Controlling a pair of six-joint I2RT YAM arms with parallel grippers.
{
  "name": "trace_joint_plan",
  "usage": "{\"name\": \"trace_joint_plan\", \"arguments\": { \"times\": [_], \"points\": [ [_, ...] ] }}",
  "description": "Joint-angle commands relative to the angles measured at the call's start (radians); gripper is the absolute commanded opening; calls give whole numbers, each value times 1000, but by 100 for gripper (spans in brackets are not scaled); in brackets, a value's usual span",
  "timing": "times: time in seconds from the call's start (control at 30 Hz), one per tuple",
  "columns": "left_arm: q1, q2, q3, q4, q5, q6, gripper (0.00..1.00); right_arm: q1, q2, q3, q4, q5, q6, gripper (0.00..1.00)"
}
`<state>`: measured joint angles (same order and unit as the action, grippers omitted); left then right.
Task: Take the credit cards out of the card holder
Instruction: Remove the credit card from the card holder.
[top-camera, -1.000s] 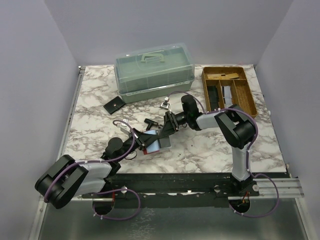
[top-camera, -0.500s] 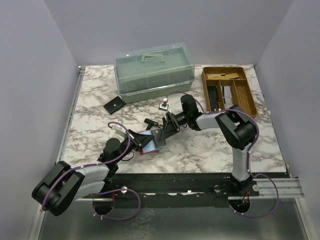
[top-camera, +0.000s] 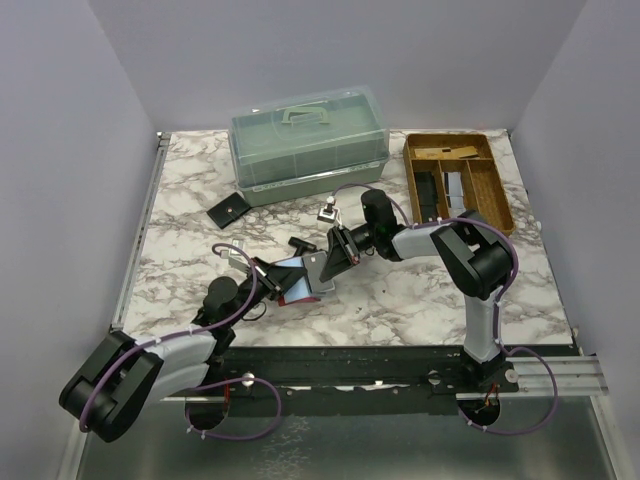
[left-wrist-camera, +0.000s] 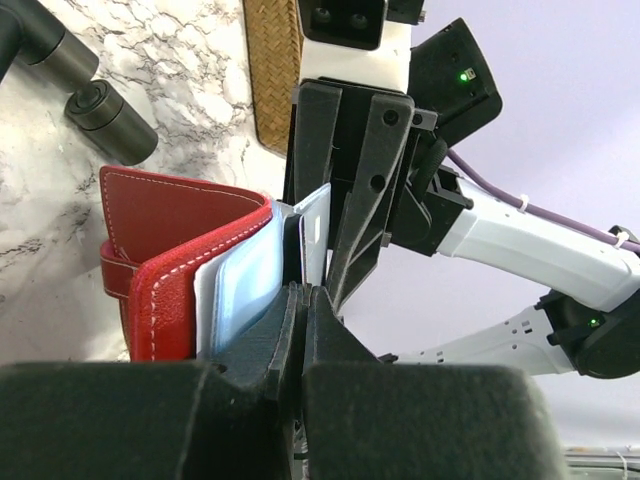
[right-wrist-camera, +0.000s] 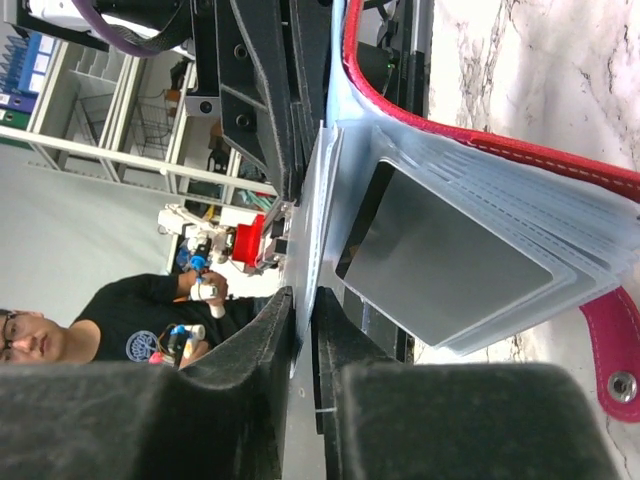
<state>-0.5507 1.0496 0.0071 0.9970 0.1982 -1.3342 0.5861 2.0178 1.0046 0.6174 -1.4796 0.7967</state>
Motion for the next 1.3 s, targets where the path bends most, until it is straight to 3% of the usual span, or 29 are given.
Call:
{"name": "trace_joint_plan", "arguments": {
  "times": [0.0,0.23,0.73,0.93,1.27],
  "points": [
    [7,-32,-45,35,10,9,0,6,5,14,-8,0,11,14],
    [22,-72,-75,28,10,-7,0,6,11,13,17,-7,38,6],
    [36,-136,-72,-72,39,-2,0,4,17,5,85,-21,93,5],
    [37,-113,-49,-136,45,6,29,4,13,1,110,-25,108,5],
    [38,-110,-12,-218,82,29,38,4,20,4,111,-25,111,6]
  ]
}}
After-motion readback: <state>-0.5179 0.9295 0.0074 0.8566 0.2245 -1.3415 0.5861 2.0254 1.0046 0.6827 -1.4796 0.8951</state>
